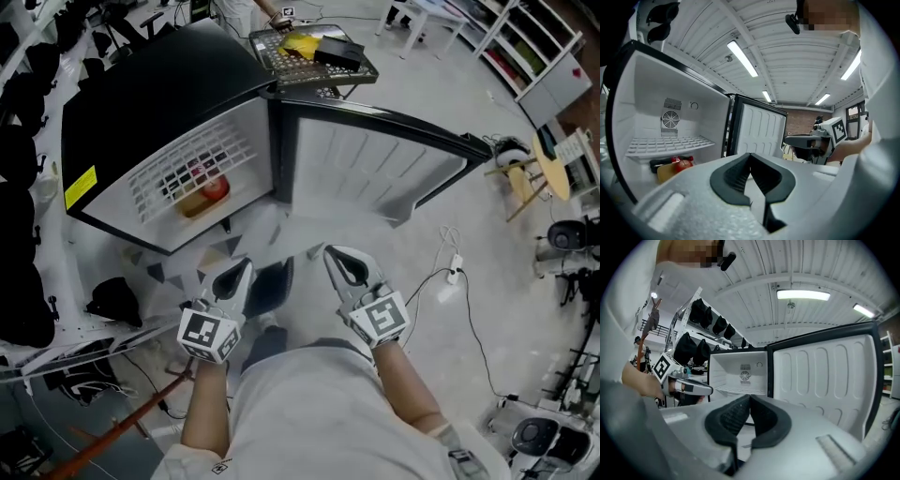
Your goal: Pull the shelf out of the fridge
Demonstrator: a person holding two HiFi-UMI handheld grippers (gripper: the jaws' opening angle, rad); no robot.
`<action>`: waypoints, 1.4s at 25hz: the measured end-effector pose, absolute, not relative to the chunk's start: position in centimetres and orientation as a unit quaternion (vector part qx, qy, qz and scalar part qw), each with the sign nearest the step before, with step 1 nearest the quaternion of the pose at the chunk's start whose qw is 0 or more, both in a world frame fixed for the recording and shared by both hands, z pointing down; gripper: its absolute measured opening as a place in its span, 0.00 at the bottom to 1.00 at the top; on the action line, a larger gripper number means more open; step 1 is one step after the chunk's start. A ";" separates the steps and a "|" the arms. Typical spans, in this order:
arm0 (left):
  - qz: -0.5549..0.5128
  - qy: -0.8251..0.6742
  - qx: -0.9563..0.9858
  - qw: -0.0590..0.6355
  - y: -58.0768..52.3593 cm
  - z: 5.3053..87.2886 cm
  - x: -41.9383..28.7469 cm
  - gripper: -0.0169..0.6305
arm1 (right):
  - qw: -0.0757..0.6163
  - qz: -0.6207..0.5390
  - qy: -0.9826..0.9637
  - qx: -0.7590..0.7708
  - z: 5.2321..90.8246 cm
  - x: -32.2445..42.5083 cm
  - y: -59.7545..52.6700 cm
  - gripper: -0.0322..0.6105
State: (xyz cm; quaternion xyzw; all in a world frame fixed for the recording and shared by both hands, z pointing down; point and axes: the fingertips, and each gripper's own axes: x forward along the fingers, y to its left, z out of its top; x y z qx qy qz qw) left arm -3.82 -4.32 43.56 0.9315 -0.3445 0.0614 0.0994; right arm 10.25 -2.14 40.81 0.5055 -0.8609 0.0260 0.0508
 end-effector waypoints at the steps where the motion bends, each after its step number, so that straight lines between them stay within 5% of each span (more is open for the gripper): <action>1: 0.062 -0.338 0.934 0.101 -4.8 43.7 -4.1 0.04 | 0.052 0.027 -0.858 0.509 40.9 9.9 -2.6 0.05; 13: 0.038 -0.303 0.943 0.135 -9.7 44.6 -8.5 0.04 | 0.075 0.046 -0.840 0.536 41.8 4.5 -6.8 0.05; 35: -0.176 -0.407 0.827 0.346 -20.4 49.6 -10.7 0.04 | 0.116 0.048 -0.875 0.467 43.0 6.5 -13.7 0.05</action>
